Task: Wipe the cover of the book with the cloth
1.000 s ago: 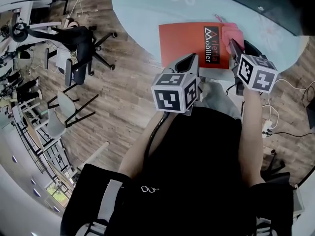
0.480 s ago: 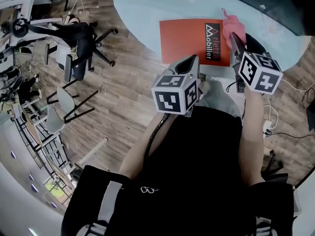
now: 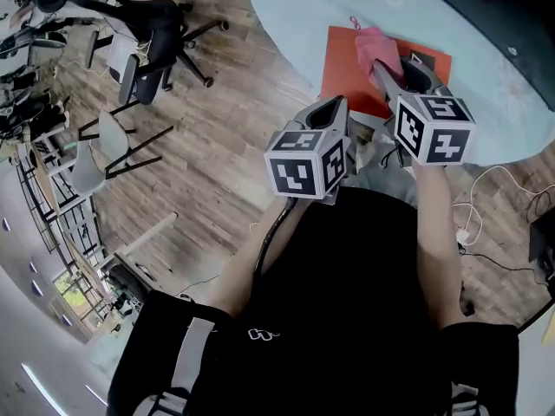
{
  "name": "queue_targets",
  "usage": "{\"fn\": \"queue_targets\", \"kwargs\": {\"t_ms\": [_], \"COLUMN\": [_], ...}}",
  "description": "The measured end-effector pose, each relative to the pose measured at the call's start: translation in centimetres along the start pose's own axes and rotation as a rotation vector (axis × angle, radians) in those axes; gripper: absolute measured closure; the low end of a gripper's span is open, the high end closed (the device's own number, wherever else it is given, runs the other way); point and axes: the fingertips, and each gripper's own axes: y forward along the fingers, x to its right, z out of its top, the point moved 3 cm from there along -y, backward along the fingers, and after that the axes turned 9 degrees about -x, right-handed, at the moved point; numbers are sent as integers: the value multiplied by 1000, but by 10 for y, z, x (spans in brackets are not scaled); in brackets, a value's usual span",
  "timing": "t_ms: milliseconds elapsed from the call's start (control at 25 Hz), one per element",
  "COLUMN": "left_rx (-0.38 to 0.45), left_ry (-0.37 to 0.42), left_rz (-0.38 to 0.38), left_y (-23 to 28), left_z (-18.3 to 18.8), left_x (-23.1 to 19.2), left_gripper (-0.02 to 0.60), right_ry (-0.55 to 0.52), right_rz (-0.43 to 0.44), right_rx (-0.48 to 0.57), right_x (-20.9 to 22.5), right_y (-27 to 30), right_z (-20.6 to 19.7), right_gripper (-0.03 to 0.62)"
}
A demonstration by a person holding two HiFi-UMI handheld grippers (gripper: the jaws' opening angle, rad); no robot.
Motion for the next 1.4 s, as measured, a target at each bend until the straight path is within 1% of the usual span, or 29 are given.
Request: {"fn": "queue_targets", "kwargs": {"t_ms": [120,240,360,440,520,720,800,920,1000,1160,1400], "left_rx": [9,14,12,8,1,-19,-16,-9,-11,-17,-8], "left_ry": [-36,-56,-68,-67,-68,-71,-68,-66,-74,-86,-81], "left_rz": [23,41,41,35,25,13,13,21,32,62,69], "left_y": [-7,-9,-10,-9,-7,-4,-5,-6,-10,-16,-21], "left_z": [1,4,6,7,6,-1,-2,-4,-10,-16,-20], "left_x": [-22,-40,-49,-52,-53,-58,-58,-59,-60,-65,-62], "left_gripper": [571,571,571,571,571,571,571,571,571,571,571], "right_ry": [-47,-96,-178,-235,-266,-257,-278,-364,-397,-394,-434], "right_rz": [34,50,23,-9,-31,-36,-45,-85,-99,-83,-99], "right_rx": [-33,-76,-152,-175,-178,-171,-167,-169,-178,-177,-177], "right_x": [-24,-41,-50,-52,-52,-52,-52,-53,-54,-53,-57], "right_y": [19,34,48,52,55,59,58,60,61,61,61], "right_z": [1,-6,-18,-20,-19,-20,-21,-21,-23,-24,-26], "right_gripper": [431,431,431,430,428,428,428,428,428,428,427]}}
